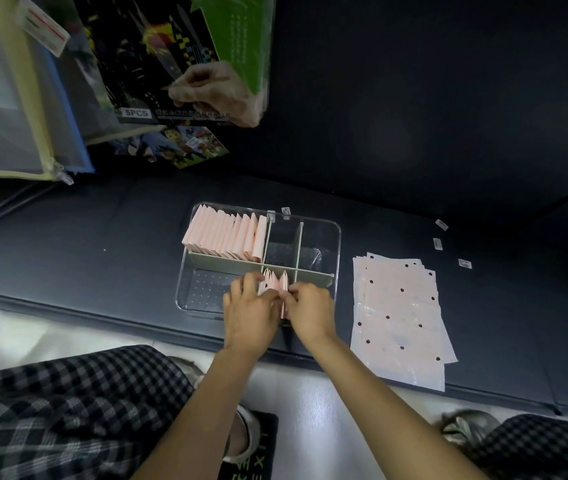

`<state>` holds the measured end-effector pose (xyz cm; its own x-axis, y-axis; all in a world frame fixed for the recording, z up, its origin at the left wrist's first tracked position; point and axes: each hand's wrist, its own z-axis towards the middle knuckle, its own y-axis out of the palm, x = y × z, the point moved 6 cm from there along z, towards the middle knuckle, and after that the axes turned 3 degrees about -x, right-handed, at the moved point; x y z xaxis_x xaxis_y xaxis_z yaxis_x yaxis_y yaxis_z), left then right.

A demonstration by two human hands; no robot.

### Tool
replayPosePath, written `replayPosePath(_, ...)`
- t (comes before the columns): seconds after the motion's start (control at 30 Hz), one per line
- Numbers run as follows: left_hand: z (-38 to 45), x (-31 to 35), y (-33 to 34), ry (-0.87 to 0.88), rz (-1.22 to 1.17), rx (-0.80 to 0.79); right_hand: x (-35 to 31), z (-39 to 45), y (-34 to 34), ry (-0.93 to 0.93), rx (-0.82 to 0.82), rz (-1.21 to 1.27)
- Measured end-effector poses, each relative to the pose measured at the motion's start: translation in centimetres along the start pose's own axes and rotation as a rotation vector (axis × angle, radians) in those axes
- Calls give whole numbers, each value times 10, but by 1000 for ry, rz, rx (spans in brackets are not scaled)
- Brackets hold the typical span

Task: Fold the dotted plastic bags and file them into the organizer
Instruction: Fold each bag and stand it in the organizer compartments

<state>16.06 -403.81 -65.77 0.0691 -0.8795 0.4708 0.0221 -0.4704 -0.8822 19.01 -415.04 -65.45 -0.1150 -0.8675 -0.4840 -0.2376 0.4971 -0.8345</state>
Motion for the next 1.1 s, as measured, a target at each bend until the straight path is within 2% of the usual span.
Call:
replayPosePath(0.07, -5, -2, -4, -59, -124, 74, 5, 0, 2, 46, 31, 59)
replayPosePath(0.17, -10, 4, -6, -26, -147, 137, 8, -1, 5, 77, 42, 51)
replayPosePath(0.33, -9, 5, 8, -35, -58, -15, 17, -14, -7, -129, 10, 155)
replayPosePath(0.4, -9, 7, 6, -42, -37, 0, 45, -30, -23, -166, 68, 134)
replayPosePath(0.47, -10, 18, -2, 2, -56, 95, 87, -51, -38, -180, 99, 37)
replayPosePath(0.57, -14, 52, -6, 214, -111, 183, 160, -78, -51, -111, 17, -138)
replayPosePath(0.63, -23, 82, 6, 406, -165, 93, 201, -92, -52, -46, -103, -257)
replayPosePath(0.7, -39, 106, 33, 507, -198, -109, 222, -103, -53, -75, -154, -358)
replayPosePath(0.8, -67, 116, 91, 523, -108, -468, 226, -110, -61, -205, -42, -442)
replayPosePath(0.87, -79, 112, 117, 571, 78, -585, 224, -110, -65, -261, 26, -455)
replayPosePath(0.97, -84, 108, 129, 603, 210, -589, 226, -109, -70, -310, 43, -435)
replayPosePath(1.1, -75, 121, 111, 637, 60, -382, 222, -103, -80, -366, 16, -310)
